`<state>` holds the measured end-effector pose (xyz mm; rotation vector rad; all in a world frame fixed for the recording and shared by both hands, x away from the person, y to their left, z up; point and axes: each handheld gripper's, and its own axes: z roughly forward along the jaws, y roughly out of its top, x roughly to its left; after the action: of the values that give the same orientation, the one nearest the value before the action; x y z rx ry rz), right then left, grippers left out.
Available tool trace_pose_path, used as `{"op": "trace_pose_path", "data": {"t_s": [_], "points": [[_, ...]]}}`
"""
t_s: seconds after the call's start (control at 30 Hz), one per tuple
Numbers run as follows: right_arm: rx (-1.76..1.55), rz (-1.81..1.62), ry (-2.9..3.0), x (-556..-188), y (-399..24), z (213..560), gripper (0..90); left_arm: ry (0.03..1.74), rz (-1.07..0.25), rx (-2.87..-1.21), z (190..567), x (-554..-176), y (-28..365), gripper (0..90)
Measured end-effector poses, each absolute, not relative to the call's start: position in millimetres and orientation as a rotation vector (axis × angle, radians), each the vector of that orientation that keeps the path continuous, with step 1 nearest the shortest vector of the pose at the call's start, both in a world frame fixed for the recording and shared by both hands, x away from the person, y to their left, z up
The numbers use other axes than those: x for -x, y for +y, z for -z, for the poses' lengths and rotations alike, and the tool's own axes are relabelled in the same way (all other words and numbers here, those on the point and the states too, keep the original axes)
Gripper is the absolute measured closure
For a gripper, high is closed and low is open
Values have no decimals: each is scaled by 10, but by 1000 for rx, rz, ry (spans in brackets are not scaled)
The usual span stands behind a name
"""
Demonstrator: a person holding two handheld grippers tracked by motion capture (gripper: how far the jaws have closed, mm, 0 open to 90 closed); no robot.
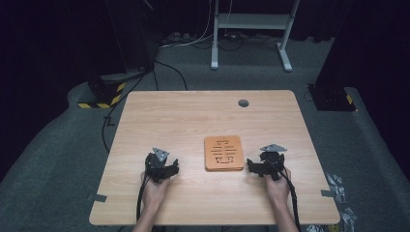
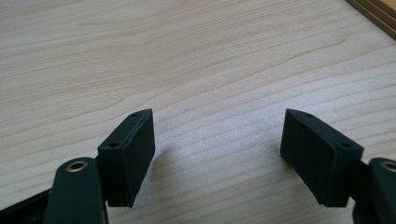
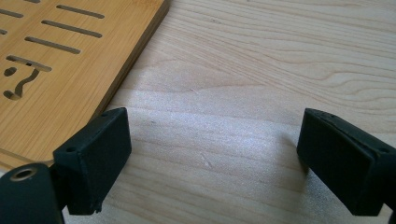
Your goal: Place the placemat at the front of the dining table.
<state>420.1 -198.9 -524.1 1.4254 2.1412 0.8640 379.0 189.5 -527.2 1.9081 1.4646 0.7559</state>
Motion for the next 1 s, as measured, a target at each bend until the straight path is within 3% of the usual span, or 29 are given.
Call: {"op": "trace_pose_path", "data": {"t_s": [0.1,1.0], "points": [[-1425,-864,2141,-4201,-1989,5241,96,1499,-665,-1869,5278,-3805,1954,256],[-1427,-865,2141,-4201,-1988,5241,96,1495,-642,-1901,5252,-3822,1826,244]]}}
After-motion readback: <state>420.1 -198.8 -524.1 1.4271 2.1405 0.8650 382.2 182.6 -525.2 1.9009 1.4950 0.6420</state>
